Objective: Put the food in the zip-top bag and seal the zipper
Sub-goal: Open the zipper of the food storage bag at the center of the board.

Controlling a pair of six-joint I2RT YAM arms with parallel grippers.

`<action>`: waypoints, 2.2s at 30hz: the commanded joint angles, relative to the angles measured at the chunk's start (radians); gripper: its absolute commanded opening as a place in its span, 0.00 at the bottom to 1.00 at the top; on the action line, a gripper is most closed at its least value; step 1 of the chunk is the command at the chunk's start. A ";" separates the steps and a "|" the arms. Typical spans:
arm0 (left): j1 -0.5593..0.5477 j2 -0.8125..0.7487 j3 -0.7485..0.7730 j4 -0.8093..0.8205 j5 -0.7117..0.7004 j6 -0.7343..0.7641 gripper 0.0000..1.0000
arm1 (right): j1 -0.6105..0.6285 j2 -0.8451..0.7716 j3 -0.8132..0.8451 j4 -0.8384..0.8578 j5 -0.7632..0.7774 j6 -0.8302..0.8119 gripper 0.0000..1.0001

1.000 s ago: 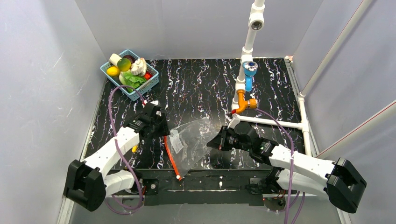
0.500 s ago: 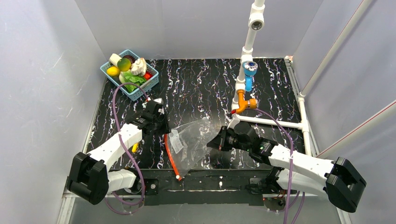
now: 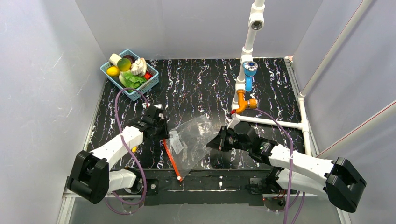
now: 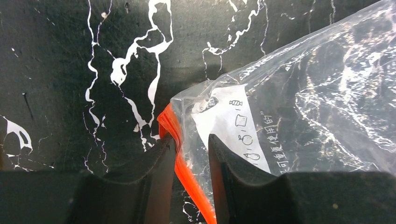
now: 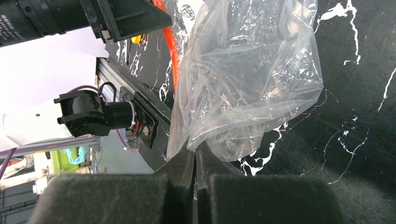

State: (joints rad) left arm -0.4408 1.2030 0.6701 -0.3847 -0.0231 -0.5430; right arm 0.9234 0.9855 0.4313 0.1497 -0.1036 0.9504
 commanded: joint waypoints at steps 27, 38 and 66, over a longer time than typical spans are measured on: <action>0.002 -0.278 0.143 -0.208 0.096 -0.192 0.00 | 0.012 0.109 0.196 -0.427 0.157 -0.304 0.23; 0.003 -0.362 0.092 -0.271 0.113 -0.463 0.00 | 0.277 0.015 0.228 -0.476 0.349 -0.410 0.61; 0.004 -0.620 0.267 -0.474 -0.116 -0.566 0.00 | 0.342 -0.043 0.397 -0.718 0.455 -0.379 0.83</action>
State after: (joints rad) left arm -0.4404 0.5568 0.8726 -0.8303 -0.0772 -1.1889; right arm 1.2583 0.9794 0.8238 -0.5579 0.3241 0.5510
